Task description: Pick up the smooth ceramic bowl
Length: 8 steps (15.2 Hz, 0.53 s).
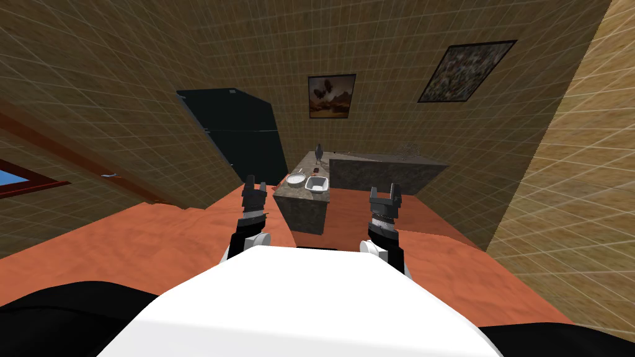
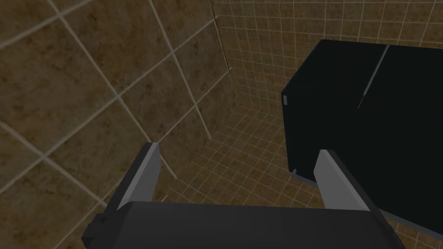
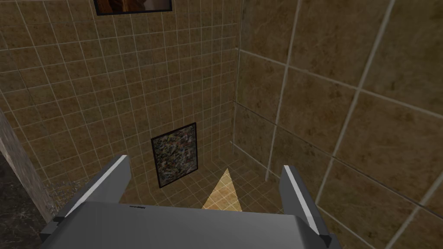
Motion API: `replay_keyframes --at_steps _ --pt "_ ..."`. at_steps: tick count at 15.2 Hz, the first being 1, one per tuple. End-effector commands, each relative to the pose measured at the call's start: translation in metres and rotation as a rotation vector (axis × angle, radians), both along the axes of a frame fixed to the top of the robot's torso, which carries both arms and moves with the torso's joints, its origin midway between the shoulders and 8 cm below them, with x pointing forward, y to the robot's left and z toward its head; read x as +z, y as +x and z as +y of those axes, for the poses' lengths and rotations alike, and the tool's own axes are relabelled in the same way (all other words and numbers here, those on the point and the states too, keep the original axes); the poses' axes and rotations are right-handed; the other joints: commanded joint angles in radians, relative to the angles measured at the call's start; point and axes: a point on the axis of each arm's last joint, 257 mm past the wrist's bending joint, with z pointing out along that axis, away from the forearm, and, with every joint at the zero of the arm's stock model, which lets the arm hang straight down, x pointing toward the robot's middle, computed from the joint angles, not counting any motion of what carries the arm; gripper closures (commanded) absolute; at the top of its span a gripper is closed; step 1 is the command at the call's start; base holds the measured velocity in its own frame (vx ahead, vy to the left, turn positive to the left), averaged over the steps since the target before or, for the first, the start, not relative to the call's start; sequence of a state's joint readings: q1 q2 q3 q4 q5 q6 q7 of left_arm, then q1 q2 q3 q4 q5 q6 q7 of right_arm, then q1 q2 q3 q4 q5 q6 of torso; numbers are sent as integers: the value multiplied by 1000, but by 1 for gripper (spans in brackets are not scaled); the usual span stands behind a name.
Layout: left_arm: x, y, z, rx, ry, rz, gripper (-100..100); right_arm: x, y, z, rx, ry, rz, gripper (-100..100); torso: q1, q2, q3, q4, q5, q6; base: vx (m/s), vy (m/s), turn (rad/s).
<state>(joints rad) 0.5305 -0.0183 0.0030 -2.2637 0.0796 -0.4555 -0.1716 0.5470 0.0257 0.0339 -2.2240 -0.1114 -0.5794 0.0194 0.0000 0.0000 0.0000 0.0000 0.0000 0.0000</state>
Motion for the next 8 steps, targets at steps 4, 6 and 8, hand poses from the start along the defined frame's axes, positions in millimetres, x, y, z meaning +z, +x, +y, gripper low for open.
replay_keyframes --at_steps 4,6,8 --pt "-7 12 -8 -53 66 59 -100 0 0 0 0 0 0 0 -1 -1 0 0 0 0 10 -15 -12" --pt "-11 17 -10 -68 82 85 -100 0 0 0 0 0 0 0 -2 -1 -1 0 0 0 21 -31 -21" --pt "-16 22 -12 -82 95 114 -100 0 0 0 0 0 0 0 -2 -2 -1 0 0 0 19 -30 -19"
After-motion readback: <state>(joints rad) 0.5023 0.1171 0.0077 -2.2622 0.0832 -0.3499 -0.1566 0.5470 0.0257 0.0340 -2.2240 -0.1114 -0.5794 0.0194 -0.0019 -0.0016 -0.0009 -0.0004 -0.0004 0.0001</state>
